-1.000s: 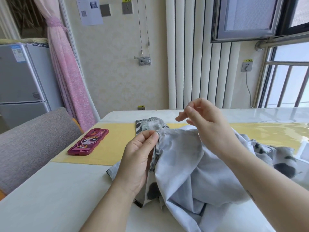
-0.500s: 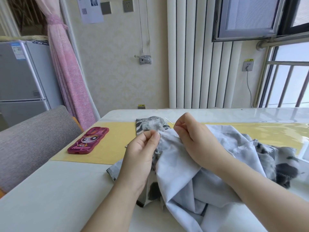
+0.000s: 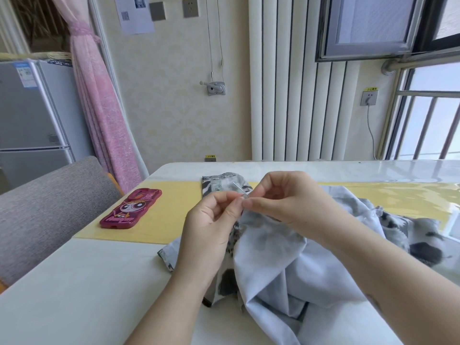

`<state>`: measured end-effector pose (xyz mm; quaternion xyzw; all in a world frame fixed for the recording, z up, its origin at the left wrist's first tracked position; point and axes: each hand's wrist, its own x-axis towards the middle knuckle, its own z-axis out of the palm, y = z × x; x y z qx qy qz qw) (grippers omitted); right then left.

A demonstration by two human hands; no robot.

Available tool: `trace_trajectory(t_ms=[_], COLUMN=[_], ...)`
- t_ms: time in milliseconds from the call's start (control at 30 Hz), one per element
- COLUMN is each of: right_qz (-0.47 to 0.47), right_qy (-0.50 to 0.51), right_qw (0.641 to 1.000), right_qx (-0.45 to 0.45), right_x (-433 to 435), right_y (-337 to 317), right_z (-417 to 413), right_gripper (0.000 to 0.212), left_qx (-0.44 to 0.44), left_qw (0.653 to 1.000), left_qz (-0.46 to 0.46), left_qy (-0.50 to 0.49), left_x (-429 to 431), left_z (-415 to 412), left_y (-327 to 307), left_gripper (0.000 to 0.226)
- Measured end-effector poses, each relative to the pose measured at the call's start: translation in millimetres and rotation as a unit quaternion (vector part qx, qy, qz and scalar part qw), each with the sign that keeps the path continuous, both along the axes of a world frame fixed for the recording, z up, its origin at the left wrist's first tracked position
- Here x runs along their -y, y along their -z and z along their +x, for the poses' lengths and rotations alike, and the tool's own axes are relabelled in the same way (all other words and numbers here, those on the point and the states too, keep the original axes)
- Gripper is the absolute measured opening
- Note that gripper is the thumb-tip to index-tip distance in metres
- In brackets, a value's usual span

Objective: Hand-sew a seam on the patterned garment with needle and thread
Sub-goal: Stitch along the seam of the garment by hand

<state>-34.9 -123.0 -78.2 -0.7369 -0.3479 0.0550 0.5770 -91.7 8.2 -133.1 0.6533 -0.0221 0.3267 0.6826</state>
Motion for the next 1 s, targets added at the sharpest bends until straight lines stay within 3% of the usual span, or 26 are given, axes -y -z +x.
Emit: trace_trajectory(t_ms=[267, 400, 600, 700, 800, 1000], right_qz=[0.055, 0.072, 0.039, -0.006, -0.086, -0.139], right_qy=[0.01, 0.001, -0.074, -0.034, 0.041, 0.003], right_qw=[0.996, 0.993, 0.992, 0.999, 0.978, 0.95], right_qx=[-0.07, -0.09, -0.092, 0.021, 0.184, 0.28], right_x=[1.6, 1.2, 11.4, 22.4, 28.8, 29.8], right_y=[1.1, 3.8, -1.9, -10.4, -13.4, -15.9], right_z=[3.9, 6.5, 13.8, 20.1, 25.6, 20.5], right_gripper=[0.024, 0.022, 0.016, 0.009, 0.013, 0.029], left_qx=[0.001, -0.019, -0.004, 0.0, 0.005, 0.005], left_qw=[1.0, 1.0, 1.0, 0.999, 0.998, 0.995], left_qz=[-0.001, 0.004, 0.004, 0.025, 0.053, 0.082], left_qy=[-0.005, -0.012, 0.003, 0.021, 0.039, 0.052], left_x=[4.0, 5.8, 5.2, 5.2, 6.3, 8.7], left_z=[-3.1, -1.8, -2.4, -2.7, -5.5, -8.0], left_y=[-2.0, -1.8, -3.0, -2.5, -3.2, -4.3], left_gripper=[0.025, 0.003, 0.006, 0.004, 0.008, 0.015])
